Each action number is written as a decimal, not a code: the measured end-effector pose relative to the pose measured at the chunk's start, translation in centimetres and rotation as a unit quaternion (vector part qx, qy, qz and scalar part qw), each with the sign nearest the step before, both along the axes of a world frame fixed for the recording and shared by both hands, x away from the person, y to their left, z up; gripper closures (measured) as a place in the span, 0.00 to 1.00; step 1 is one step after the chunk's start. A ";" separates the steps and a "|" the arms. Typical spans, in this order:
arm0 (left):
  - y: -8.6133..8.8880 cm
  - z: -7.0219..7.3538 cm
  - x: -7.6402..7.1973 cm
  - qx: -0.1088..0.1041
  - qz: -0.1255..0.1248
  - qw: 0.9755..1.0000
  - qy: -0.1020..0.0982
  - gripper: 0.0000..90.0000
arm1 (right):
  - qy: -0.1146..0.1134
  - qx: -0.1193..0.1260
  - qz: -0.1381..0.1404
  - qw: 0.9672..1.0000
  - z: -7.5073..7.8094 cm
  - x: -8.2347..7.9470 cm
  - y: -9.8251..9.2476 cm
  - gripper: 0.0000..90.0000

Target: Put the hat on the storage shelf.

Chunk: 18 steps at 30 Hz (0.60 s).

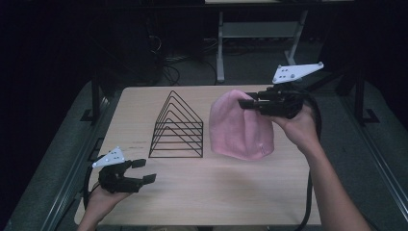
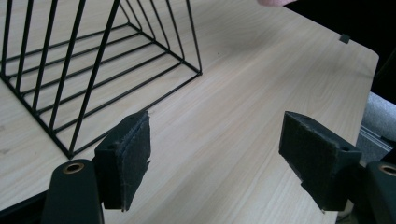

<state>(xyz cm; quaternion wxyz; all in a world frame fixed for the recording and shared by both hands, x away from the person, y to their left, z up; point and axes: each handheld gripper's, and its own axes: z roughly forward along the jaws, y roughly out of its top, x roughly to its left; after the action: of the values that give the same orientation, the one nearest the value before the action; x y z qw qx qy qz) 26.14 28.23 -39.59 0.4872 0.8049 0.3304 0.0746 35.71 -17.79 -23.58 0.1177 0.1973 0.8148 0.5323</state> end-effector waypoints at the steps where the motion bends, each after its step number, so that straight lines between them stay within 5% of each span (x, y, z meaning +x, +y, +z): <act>1: -0.1 0.2 0.1 0.000 -0.002 1.000 -0.001 0.27 | -0.001 -0.001 0.003 1.000 0.1 0.1 0.2 0.81; 18: -2.2 2.3 1.4 -0.009 -0.039 0.999 -0.023 0.27 | -0.010 0.007 0.035 0.999 1.0 0.4 2.8 0.80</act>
<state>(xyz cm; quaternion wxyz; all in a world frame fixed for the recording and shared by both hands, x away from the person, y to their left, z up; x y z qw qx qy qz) 27.50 26.03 -37.31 0.5041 0.8111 0.2880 0.0713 36.09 -15.01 -22.58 0.1061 0.1640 0.8164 0.5434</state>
